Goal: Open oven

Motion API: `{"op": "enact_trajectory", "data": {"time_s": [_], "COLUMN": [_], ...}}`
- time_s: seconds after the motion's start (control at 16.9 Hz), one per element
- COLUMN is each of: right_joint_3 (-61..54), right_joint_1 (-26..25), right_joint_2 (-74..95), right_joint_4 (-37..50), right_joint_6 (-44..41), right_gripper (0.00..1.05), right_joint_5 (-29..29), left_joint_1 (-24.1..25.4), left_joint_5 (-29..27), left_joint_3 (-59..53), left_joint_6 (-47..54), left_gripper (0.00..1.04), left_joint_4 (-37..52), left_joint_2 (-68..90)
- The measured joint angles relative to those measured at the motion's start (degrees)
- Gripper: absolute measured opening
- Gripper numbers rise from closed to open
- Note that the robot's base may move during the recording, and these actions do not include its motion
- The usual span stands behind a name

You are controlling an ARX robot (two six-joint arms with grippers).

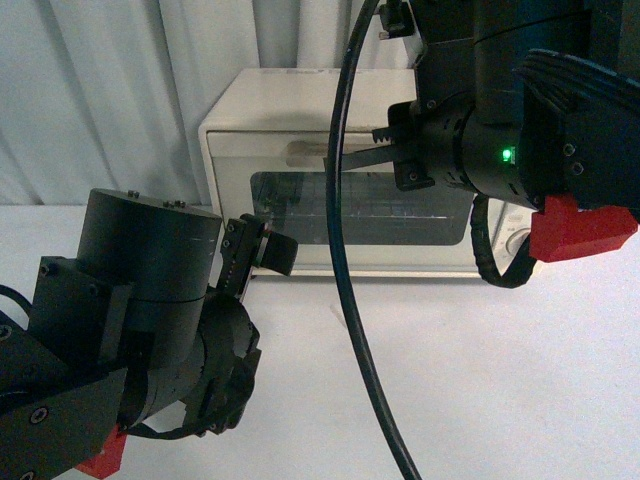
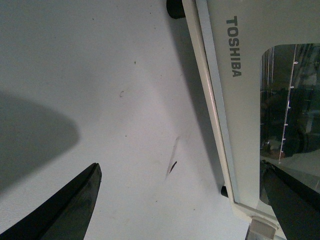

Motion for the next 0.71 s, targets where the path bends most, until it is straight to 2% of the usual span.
{"op": "enact_trajectory", "data": {"time_s": [0.41, 0.71], "right_joint_3": [0.8, -4.2], "right_joint_1": [0.4, 2.6], "right_joint_2": [1.4, 1.2], "right_joint_4": [1.4, 6.7], "right_joint_6": [2.6, 8.4], "right_gripper": [0.02, 0.02], "right_joint_5": [0.0, 3.0], "left_joint_1": [0.0, 0.0], "left_joint_5": [0.0, 0.0], "left_joint_3": [0.0, 0.0], "left_joint_6": [0.0, 0.0], "left_gripper": [0.98, 0.98], "left_joint_4": [0.0, 0.0], "left_joint_2": [0.0, 0.0]}}
